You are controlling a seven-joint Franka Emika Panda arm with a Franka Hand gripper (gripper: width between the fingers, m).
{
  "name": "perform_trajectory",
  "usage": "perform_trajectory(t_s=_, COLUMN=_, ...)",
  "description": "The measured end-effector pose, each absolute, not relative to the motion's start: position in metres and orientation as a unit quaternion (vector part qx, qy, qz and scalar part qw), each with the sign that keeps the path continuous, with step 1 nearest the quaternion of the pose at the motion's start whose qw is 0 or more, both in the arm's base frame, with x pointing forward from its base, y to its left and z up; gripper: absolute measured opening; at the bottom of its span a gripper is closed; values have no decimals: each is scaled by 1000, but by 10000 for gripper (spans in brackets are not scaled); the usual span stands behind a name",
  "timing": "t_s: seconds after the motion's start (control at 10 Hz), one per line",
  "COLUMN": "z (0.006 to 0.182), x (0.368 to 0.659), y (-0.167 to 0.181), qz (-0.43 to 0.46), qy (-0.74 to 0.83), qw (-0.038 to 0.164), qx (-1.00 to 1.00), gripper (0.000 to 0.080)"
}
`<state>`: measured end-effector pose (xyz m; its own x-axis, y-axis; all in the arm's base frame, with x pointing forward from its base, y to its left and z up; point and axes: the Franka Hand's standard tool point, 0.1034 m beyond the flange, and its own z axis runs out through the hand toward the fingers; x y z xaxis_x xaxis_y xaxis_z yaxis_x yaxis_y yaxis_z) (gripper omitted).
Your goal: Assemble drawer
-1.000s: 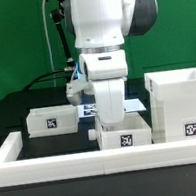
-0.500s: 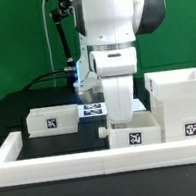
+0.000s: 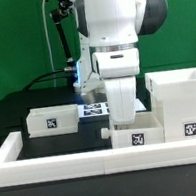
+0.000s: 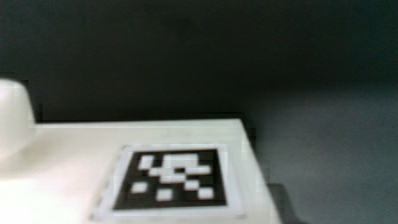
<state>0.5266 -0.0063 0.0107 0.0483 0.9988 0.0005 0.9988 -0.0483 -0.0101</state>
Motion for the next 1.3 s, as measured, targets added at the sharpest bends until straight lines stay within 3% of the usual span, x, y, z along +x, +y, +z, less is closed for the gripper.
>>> perform_trajectory(t_s=1.3, z=13, x=533, y=-4, qz=1, qy=-679, qw=1, qx=-734, gripper=41)
